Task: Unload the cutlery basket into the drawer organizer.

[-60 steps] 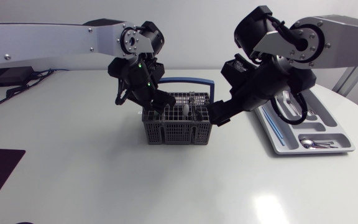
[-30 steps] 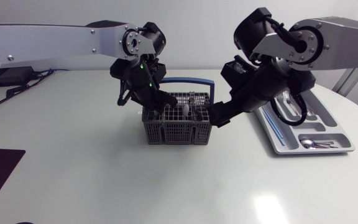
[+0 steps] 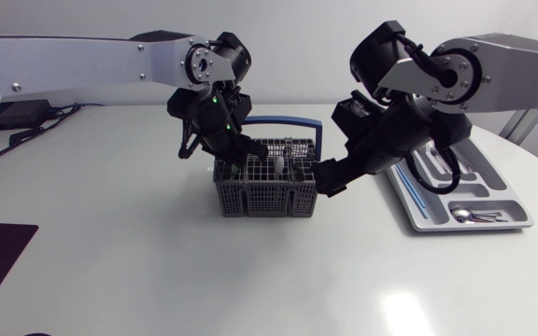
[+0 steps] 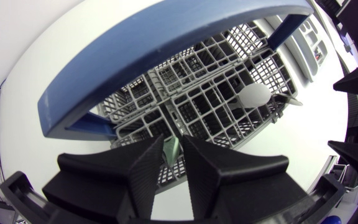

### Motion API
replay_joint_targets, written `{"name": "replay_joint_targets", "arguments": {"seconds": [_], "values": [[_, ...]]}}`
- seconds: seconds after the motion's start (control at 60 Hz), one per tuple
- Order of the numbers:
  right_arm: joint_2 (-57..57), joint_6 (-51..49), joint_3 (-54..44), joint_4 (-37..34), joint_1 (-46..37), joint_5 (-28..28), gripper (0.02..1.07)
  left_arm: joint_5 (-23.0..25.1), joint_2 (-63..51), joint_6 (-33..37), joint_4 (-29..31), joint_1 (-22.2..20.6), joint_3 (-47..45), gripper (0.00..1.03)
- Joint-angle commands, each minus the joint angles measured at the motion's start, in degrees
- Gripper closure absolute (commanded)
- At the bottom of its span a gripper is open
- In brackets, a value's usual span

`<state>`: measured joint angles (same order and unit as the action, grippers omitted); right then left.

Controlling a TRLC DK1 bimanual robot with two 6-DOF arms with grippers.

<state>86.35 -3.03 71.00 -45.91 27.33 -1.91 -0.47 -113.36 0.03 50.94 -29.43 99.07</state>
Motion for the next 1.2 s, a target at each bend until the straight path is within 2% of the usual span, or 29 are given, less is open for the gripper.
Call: {"name": "replay_joint_targets", "arguments": {"seconds": [0.0,0.5,0.867,1.183], "values": [[0.75,-0.22,-1.66,0.65,0.44,-0.02,0.07,-0.23,-0.19,0.06,-0.05,-0.28,-0.37,0.80],[0.67,-0.14,-2.27,1.26,0.62,-0.02,0.07,-0.23,2.44,0.06,-0.14,-0.10,-3.53,0.81],[0.49,0.04,-2.54,1.17,0.88,-0.02,0.07,-0.06,4.29,0.06,-2.77,-0.19,-5.90,0.92],[0.49,0.13,-3.15,1.35,1.32,-0.02,0.07,1.44,7.10,-0.47,-5.94,0.07,-9.59,0.94]]}}
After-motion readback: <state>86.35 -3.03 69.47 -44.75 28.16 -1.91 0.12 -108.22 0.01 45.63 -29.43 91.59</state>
